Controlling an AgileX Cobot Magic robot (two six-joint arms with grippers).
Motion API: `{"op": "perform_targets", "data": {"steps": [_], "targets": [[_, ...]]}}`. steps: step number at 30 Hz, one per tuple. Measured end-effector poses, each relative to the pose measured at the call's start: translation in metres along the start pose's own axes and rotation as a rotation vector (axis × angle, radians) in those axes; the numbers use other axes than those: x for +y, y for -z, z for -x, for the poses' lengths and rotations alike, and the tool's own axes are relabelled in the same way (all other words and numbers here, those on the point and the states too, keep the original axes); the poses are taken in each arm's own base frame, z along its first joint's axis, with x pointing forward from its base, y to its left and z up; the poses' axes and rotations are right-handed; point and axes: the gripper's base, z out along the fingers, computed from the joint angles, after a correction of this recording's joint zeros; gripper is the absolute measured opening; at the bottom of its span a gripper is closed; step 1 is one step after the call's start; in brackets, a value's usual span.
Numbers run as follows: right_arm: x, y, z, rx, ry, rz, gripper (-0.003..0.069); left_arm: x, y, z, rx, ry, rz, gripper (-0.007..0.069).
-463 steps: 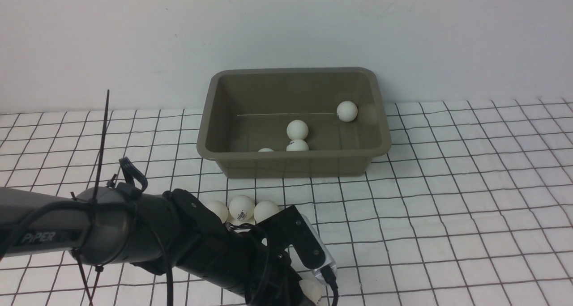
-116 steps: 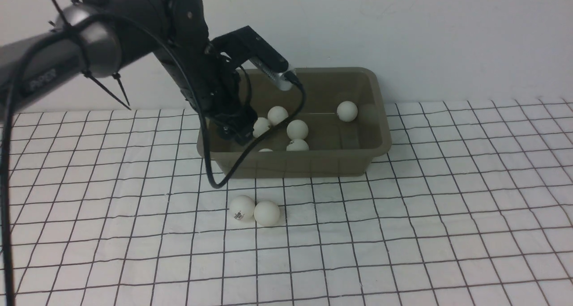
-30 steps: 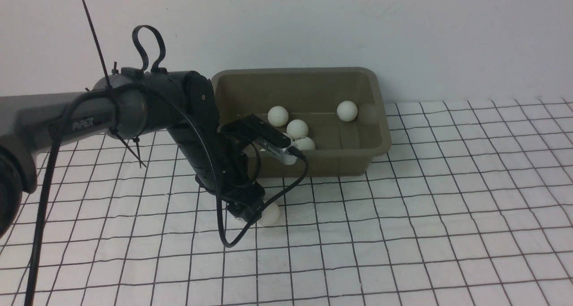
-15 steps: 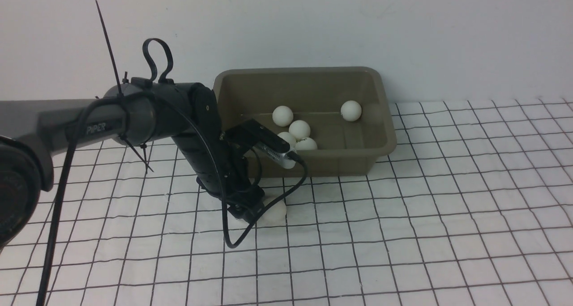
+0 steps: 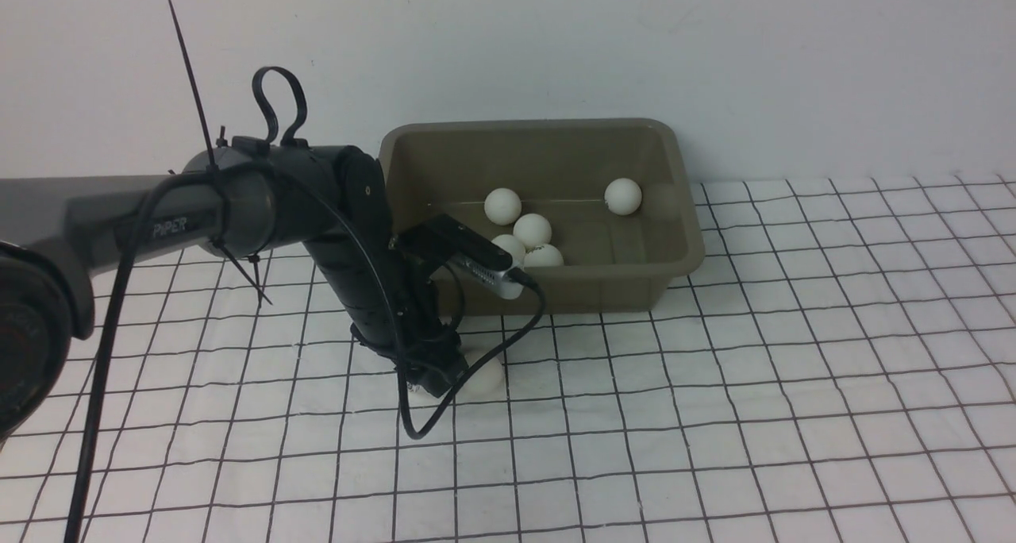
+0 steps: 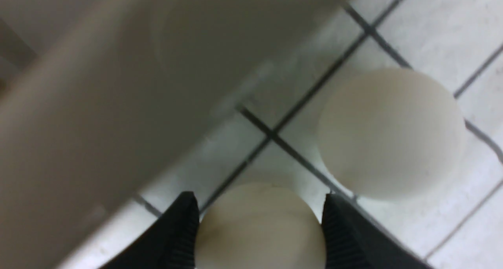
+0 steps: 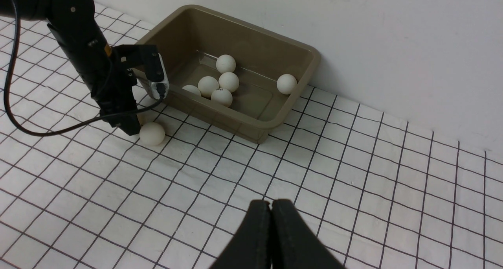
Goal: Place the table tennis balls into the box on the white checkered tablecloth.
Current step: 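Reach for and grasp a ping pong ball on the table beside the basket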
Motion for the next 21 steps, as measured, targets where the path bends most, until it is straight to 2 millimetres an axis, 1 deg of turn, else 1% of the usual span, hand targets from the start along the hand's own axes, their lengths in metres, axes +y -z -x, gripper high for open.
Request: {"op": "perform_targets", "data": {"steps": [5,8,12,13,17,21], "targets": [[0.0,0.0,0.0,0.0,0.0,0.0,-0.0018,-0.001,0.002,-0.006,0.07,0.004,-0.01,0.0352],[0.0,0.0,0.0,0.0,0.0,0.0,-0.0018,-0.002,0.012,-0.007,0.076,0.008,0.005,0.0352],[0.0,0.0,0.0,0.0,0.0,0.0,-0.0018,-0.007,0.038,-0.008,0.065,0.02,0.012,0.0352],[0.0,0.0,0.0,0.0,0.0,0.0,-0.0018,-0.01,0.048,-0.01,0.071,0.022,0.007,0.0352],[0.0,0.0,0.0,0.0,0.0,0.0,-0.0018,-0.016,0.069,-0.014,0.072,0.022,0.001,0.0352],[0.0,0.0,0.0,0.0,0.0,0.0,-0.0018,-0.021,0.1,-0.011,-0.012,0.011,0.033,0.0352]]}}
